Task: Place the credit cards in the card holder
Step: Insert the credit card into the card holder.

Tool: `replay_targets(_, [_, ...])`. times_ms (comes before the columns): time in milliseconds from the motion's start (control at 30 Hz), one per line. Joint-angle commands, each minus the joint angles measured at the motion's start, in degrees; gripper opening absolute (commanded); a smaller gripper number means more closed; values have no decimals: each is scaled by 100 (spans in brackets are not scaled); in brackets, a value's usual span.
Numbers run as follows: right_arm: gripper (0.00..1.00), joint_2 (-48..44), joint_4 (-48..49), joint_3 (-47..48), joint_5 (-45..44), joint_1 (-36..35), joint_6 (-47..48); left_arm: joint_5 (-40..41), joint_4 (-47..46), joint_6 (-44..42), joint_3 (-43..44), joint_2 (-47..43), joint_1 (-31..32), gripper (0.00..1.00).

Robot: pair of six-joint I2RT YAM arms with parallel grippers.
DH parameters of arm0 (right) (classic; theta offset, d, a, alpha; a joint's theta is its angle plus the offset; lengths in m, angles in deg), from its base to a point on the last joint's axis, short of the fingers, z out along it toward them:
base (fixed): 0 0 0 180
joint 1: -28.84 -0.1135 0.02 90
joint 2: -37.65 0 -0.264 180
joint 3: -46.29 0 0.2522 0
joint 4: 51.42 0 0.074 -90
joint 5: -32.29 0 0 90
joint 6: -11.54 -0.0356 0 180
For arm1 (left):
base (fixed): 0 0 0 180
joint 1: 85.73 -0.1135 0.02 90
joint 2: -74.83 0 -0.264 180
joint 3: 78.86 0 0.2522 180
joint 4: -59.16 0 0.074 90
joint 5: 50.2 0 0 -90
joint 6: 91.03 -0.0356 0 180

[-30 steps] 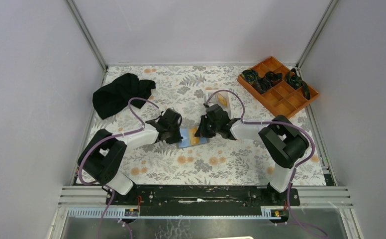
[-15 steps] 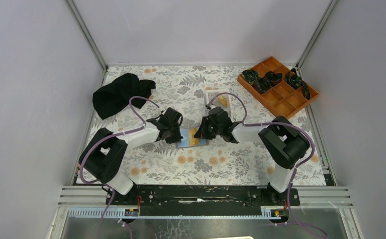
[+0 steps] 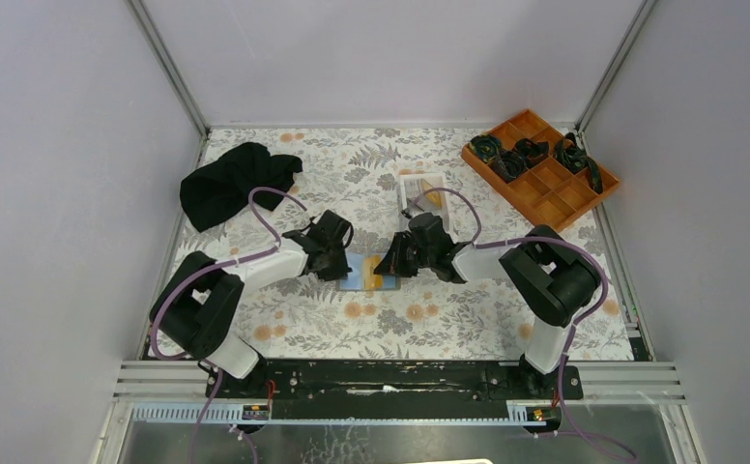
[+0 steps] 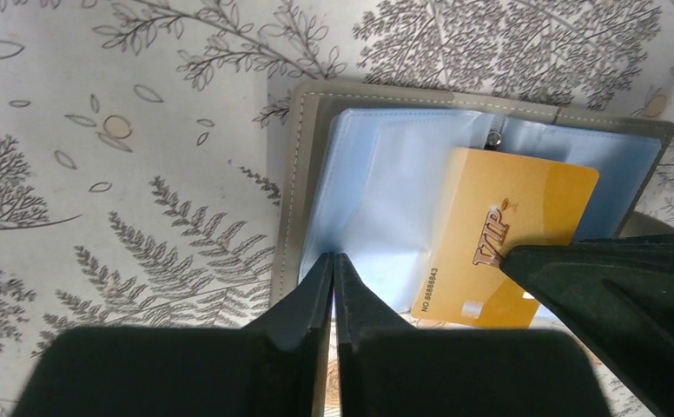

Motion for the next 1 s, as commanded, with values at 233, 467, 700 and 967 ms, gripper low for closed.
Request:
replay_targets(233, [0, 515, -1041, -152, -40, -135, 336, 592, 1414, -123, -202, -201, -34, 39])
replay_targets(467, [0, 626, -1109, -71, -94, -134, 376, 649, 1405, -125, -157, -162, -32, 42])
replay_targets(700, [0, 652, -1185, 61, -214, -135, 352, 459, 1122, -246, -142, 194, -28, 31])
replay_targets(967, [0, 665, -1165, 233, -647, -118, 306, 300, 1004, -281, -289, 216, -33, 26])
